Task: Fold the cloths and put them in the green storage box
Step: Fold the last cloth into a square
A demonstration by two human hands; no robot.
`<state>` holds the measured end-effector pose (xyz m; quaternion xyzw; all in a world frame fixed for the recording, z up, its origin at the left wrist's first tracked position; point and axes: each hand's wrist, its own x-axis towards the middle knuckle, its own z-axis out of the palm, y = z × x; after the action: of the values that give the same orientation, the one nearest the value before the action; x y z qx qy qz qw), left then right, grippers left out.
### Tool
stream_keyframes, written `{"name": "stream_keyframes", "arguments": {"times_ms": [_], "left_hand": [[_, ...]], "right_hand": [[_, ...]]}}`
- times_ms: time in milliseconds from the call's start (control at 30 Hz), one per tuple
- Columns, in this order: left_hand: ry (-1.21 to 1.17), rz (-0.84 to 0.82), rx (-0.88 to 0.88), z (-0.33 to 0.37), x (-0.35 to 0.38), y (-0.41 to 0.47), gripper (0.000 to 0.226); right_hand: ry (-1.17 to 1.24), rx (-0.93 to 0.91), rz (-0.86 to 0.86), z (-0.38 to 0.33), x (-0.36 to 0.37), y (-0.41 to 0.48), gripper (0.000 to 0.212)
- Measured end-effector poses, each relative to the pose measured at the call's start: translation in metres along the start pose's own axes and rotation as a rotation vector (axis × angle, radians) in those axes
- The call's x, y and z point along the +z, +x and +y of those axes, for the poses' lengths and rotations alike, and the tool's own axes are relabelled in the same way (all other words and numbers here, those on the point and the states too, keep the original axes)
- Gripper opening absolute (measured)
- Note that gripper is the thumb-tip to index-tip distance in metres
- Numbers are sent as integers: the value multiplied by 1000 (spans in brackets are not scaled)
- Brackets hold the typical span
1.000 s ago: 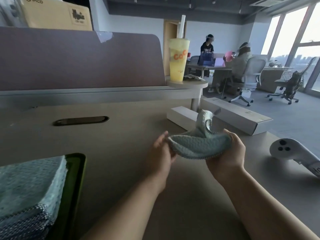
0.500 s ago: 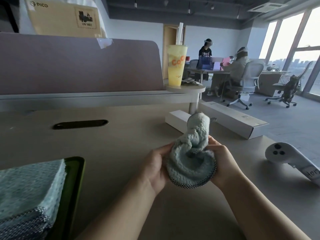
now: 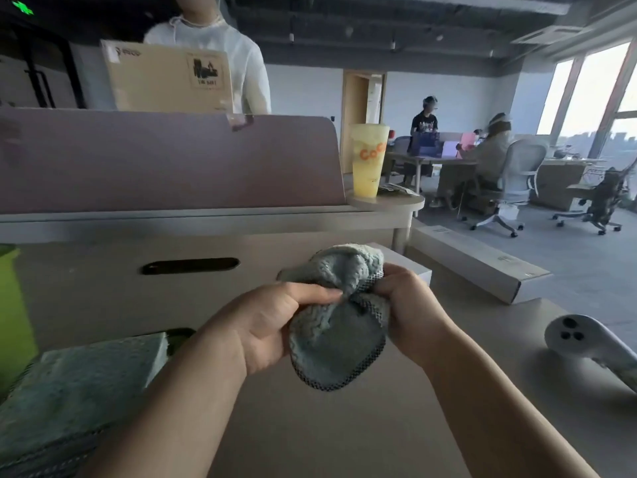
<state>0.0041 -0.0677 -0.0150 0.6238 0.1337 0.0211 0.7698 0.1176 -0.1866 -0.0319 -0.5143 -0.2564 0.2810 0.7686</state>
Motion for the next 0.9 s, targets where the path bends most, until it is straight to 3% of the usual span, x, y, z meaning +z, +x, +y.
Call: {"name": "stream_keyframes", "arguments": {"times_ms": [67,167,300,400,567,700,900], "left_hand": [[76,174,127,9,-6,-7,12],[96,396,291,25,-23,-14,14],[137,621,439,39,-50,-20,15],[82,615,417,46,-57,-25,22],[99,731,427,52,-63,-31,38],[101,806,440,52,-64,-35,25],[170,855,501,53,-71,-36,27]], "right_hand": [[-12,33,-33,-11,18,5,26],[175,52,-170,-24,32,8,17],[344,28,-454,-33,47,9,35],[282,52,-314,-34,53,12,47],[279,95,-279,-47,49,11,70],[47,159,-202,-50,42,12,29],[-78,240,-108,-58,35,7,30]]}}
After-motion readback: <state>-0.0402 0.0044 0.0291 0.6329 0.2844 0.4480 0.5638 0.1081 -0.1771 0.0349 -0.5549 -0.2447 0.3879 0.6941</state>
